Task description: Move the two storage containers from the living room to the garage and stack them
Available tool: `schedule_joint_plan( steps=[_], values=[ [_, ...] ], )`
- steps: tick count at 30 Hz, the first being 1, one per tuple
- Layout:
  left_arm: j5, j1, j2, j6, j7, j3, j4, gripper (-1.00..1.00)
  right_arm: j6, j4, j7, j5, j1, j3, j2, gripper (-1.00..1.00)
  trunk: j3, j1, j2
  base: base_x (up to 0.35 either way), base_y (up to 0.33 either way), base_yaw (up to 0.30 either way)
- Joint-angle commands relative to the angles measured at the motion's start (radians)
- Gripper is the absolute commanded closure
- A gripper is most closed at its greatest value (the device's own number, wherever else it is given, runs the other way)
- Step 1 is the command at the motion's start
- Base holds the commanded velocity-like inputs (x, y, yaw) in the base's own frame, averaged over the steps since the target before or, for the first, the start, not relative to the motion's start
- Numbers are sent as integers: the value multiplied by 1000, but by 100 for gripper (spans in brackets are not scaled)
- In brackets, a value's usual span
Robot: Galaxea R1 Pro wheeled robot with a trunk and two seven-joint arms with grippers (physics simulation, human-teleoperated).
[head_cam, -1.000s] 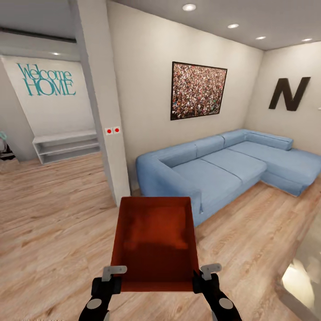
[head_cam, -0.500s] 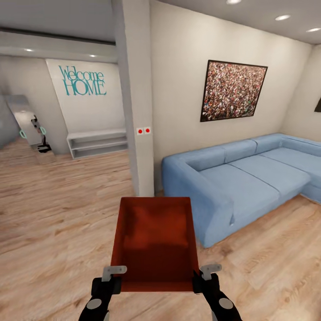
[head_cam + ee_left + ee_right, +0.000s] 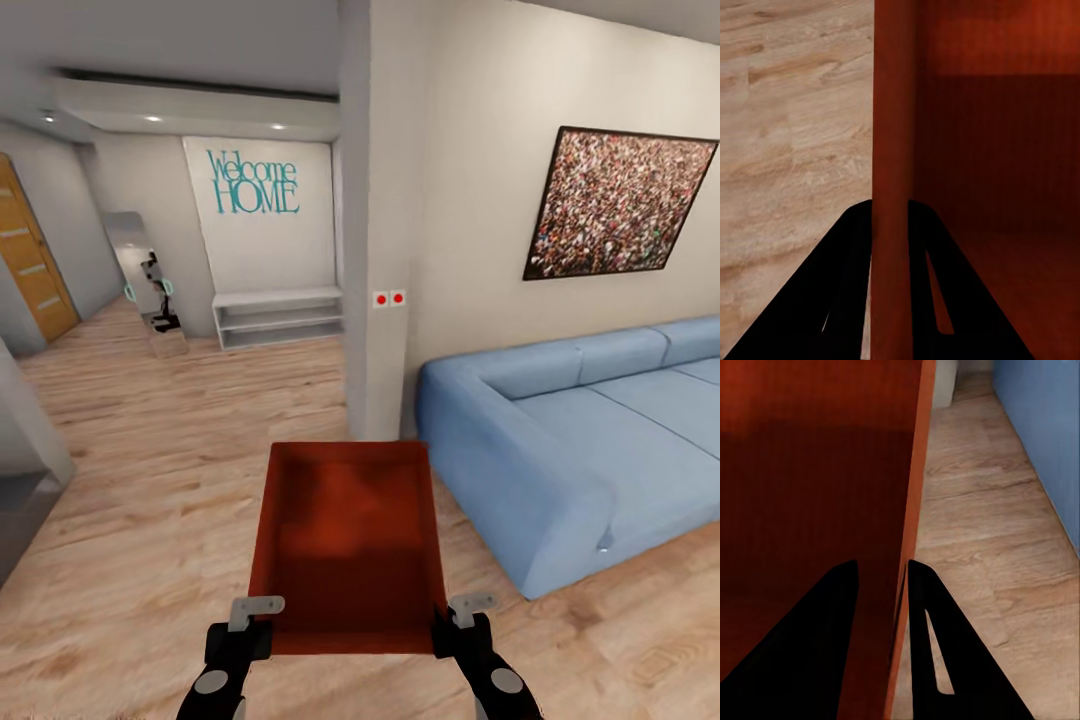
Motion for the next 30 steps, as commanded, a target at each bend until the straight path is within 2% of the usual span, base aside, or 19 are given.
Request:
schedule_joint_plan(
  steps=[1,25,30],
  values=[
    [-21,-1,1,8,10,0,-4,100,7,-2,5,7,0,-2,0,100,-2,1,-2,259,186,298],
    [-22,-2,1,9,14,1,-4,100,7,-2,5,7,-1,-1,0,100,-3,1,-2,297,116,296],
    [-22,-1,0,9,14,16,-3,100,7,-2,5,7,0,0,0,100,-4,1,-2,310,73,80]
  ],
)
